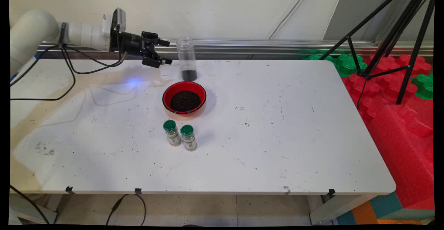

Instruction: Pick up the black seasoning powder from the table

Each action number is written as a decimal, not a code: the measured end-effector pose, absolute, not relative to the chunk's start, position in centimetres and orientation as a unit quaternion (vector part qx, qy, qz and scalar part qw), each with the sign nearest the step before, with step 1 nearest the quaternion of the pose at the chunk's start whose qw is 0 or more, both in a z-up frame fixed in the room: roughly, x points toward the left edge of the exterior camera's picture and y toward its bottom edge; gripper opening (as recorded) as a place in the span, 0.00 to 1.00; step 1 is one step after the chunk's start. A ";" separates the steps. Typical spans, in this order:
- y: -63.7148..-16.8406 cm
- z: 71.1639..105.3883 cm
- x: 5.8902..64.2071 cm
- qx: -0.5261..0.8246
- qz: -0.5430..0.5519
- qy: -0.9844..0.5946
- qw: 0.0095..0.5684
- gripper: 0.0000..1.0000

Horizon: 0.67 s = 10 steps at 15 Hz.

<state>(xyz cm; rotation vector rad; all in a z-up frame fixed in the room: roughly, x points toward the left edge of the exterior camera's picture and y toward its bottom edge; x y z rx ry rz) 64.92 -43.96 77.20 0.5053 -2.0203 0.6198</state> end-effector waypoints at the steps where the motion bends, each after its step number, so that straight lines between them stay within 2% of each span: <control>1: -44.6 76.8 65.0 0.196 0.247 -0.823 0.472 1.00; 10: -48.3 74.5 65.2 0.162 0.206 -0.818 0.512 1.00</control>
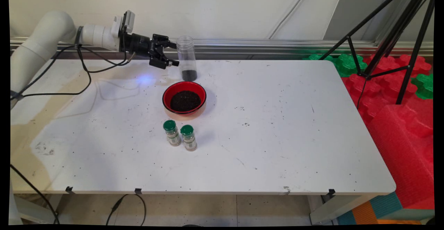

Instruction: Pick up the black seasoning powder from the table

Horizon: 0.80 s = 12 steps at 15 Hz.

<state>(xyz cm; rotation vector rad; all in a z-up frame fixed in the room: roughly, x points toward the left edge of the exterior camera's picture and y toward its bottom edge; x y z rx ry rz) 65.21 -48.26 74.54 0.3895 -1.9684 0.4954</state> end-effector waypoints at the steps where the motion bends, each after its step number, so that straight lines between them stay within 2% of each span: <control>1: -48.5 74.4 65.2 0.161 0.202 -0.818 0.515 1.00; 12: -50.7 72.8 64.9 0.155 0.168 -0.811 0.538 1.00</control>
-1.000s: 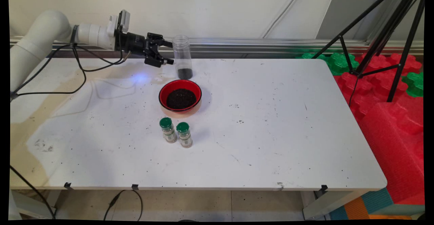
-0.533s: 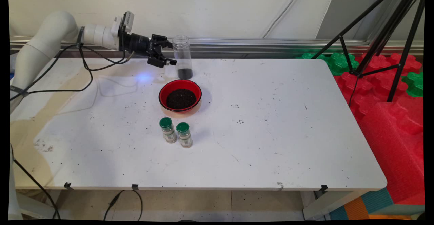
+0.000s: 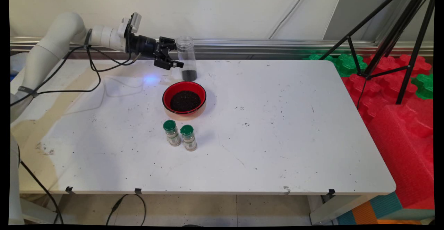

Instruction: Pick up the black seasoning powder from the table, then pour the black seasoning powder in the red bowl

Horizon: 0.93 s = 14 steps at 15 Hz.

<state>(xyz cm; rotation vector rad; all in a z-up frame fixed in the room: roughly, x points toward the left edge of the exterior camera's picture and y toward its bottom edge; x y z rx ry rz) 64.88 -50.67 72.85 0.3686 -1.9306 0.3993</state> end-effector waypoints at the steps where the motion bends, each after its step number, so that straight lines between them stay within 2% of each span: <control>1: -50.8 72.8 64.8 0.155 0.166 -0.811 0.539 1.00; 11: -51.9 71.9 64.3 0.151 0.154 -0.807 0.550 1.00; 12: -52.0 71.8 64.2 0.150 0.153 -0.807 0.551 0.00; 14: -52.1 71.7 64.2 0.149 0.152 -0.806 0.552 0.00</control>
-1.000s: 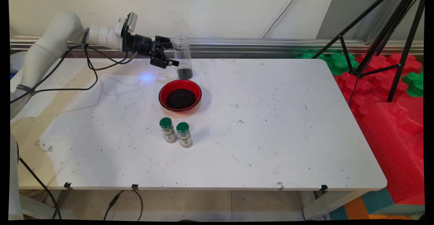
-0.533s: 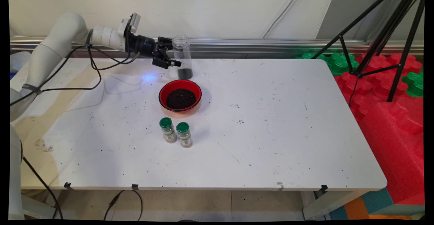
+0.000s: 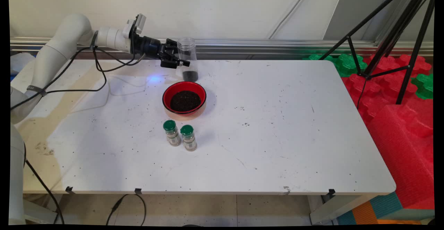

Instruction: Pour the black seasoning powder in the red bowl

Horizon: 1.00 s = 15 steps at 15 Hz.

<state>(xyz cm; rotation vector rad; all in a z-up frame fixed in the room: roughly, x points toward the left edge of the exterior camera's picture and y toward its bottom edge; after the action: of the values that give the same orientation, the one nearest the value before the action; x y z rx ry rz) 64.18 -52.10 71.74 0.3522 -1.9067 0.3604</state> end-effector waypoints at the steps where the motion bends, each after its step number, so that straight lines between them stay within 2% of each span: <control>1: -52.2 71.7 64.2 0.148 0.152 -0.806 0.552 0.00; 15: -51.7 72.9 64.2 0.126 0.165 -0.797 0.568 0.00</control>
<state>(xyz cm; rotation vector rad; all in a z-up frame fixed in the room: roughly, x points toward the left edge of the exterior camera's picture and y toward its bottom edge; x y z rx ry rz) 64.24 -51.66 72.91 0.2970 -1.8716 0.3875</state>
